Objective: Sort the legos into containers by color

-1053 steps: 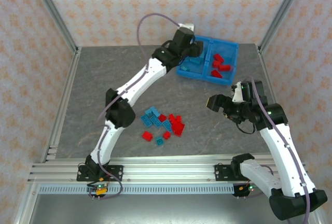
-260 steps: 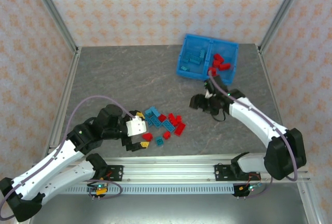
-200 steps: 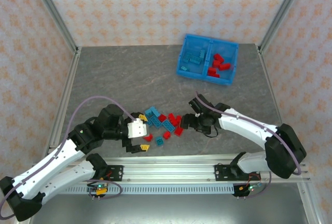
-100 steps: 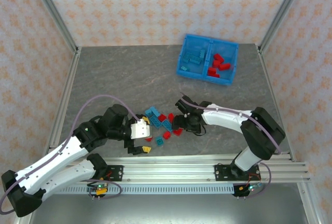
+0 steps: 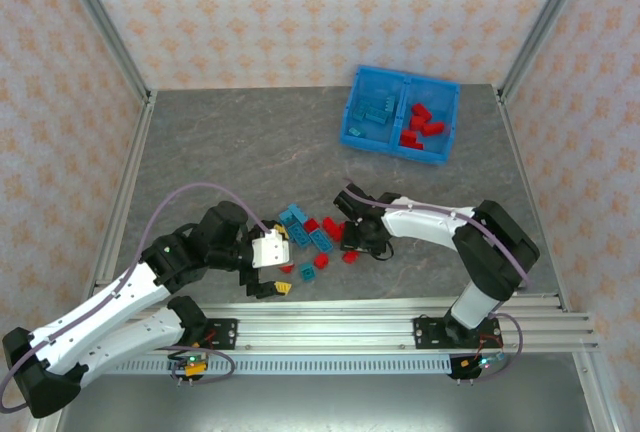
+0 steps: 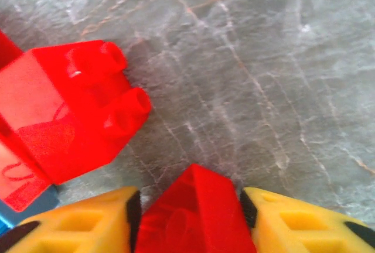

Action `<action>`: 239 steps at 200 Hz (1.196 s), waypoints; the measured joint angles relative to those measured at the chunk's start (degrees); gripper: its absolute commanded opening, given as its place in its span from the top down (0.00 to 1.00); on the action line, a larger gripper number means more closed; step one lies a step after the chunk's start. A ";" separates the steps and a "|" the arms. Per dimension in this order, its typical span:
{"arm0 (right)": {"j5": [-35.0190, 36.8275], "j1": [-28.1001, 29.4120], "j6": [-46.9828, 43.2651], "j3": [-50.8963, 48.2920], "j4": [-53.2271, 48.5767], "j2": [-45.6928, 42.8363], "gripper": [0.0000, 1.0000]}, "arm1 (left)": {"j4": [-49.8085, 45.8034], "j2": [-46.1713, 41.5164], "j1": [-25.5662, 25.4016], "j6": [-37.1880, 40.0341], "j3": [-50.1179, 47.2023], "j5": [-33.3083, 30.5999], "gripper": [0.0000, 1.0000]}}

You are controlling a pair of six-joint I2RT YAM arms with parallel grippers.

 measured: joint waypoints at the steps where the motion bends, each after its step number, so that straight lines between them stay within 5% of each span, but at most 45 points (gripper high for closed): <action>1: 0.09 0.00 0.00 -0.02 -0.02 -0.02 0.56 | 0.00 0.00 0.00 0.00 0.00 -0.02 0.00; 47: 2.14 0.11 1.57 -1.03 0.39 -2.03 0.77 | 0.70 0.24 -0.37 -1.40 0.00 0.09 0.00; 96: 9.07 -0.28 0.31 -0.96 -1.64 -14.64 0.81 | 16.17 0.68 -5.18 -9.51 -3.52 1.73 0.00; 150: 28.94 -8.26 -13.33 8.66 -4.98 -21.75 0.82 | 24.04 7.65 -10.29 -14.78 -1.09 -2.40 0.00; 195: 35.43 -23.54 -23.69 22.25 1.40 -8.28 0.83 | 26.05 13.07 -10.86 -31.08 8.94 -19.06 0.00; 239: 37.55 -30.03 -25.38 45.72 3.32 15.58 0.82 | 18.16 14.47 -10.84 -48.35 12.85 -39.52 0.00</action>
